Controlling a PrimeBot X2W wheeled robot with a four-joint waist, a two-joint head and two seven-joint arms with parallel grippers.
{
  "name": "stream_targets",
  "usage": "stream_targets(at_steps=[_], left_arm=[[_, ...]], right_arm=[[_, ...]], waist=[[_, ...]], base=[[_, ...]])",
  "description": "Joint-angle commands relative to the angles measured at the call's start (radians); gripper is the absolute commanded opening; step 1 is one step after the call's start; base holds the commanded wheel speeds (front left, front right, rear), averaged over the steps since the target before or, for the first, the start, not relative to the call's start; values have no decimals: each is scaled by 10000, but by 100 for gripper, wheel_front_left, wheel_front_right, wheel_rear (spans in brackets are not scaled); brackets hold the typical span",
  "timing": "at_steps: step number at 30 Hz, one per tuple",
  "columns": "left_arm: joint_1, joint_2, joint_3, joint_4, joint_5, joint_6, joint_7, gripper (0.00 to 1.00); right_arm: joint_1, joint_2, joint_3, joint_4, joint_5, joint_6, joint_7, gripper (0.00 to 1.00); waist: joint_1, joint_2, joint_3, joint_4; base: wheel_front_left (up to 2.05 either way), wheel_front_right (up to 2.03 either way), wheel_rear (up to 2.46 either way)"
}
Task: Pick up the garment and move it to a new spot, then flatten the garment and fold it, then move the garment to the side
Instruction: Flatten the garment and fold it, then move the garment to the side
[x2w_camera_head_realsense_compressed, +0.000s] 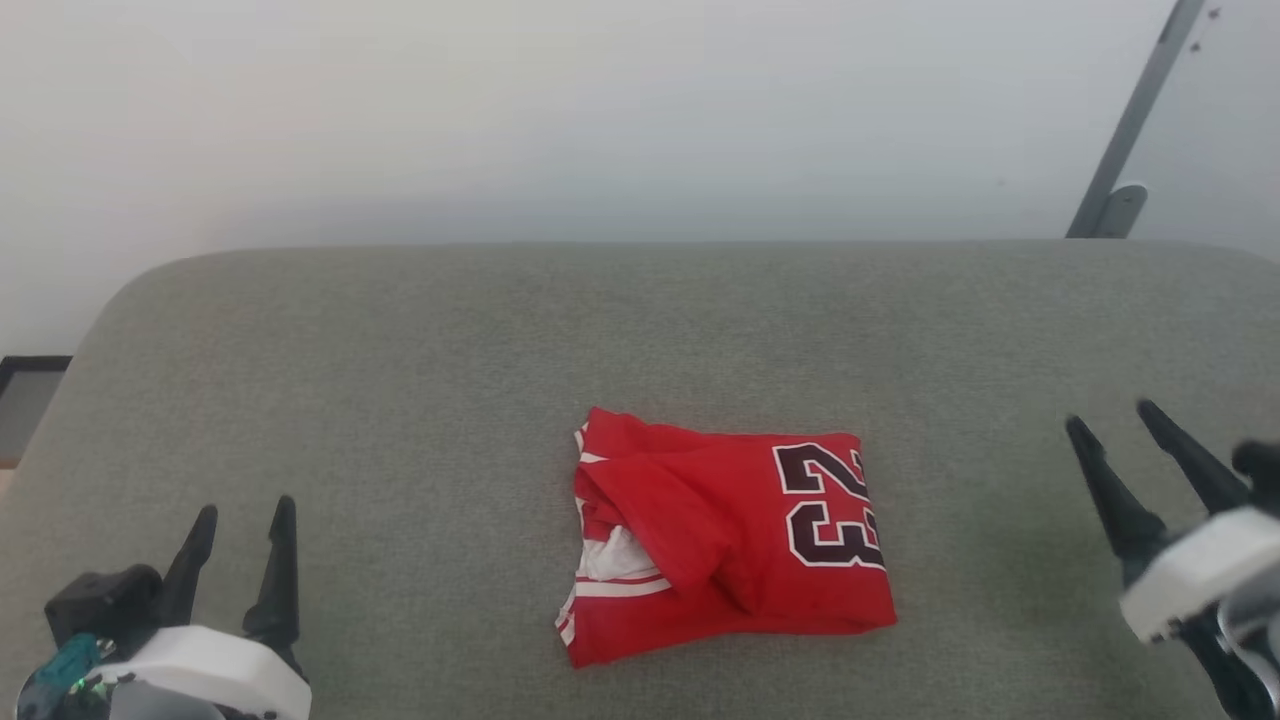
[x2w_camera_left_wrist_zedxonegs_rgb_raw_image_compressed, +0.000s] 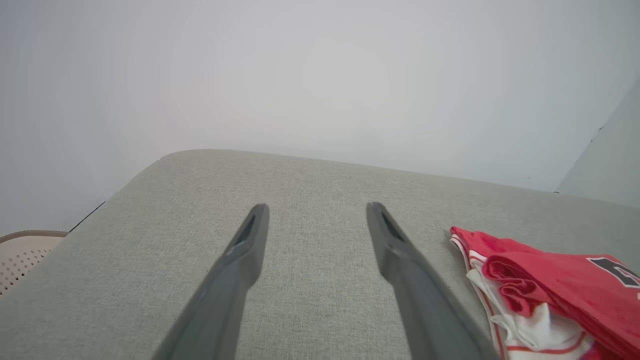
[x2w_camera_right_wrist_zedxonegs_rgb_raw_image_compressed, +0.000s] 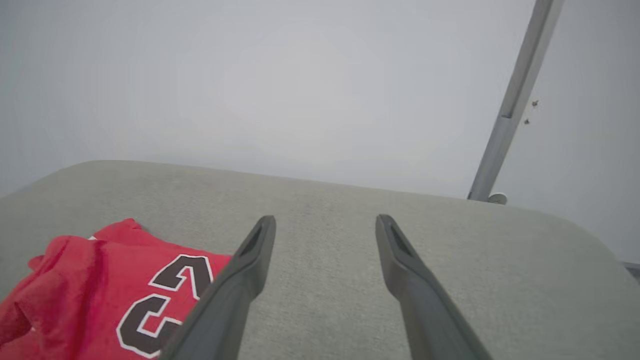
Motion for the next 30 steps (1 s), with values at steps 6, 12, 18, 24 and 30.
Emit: stream_targets(at_steps=[6, 12, 18, 24, 30], left_arm=[[355, 71, 129, -147, -108, 22, -53, 100], [418, 97, 208, -236, -87, 54, -65, 100], [430, 97, 193, -288, -27, 70, -71, 100], [400, 59, 143, -288, -31, 94, -72, 100], [358, 56, 112, -290, -10, 85, -74, 100]], right_arm=[[1143, 558, -1541, -104, -978, -5, -413, 100], [1852, 1069, -2581, -502, -1648, -7, -471, 100], [2158, 1357, -2941, -815, -1989, -5, -462, 100], [2213, 1478, -3067, -923, -2161, -5, -432, 100], [2255, 1556, -3130, -1022, -2228, -5, -356, 100]], waist=[[0, -1, -42, -198], [0, -1, -53, -253], [0, -1, -34, -245], [0, -1, -29, -199], [0, -1, -29, -113]], base=[[0, 0, 0], [0, 0, 0], [0, 0, 0], [0, 0, 0], [0, 0, 0]])
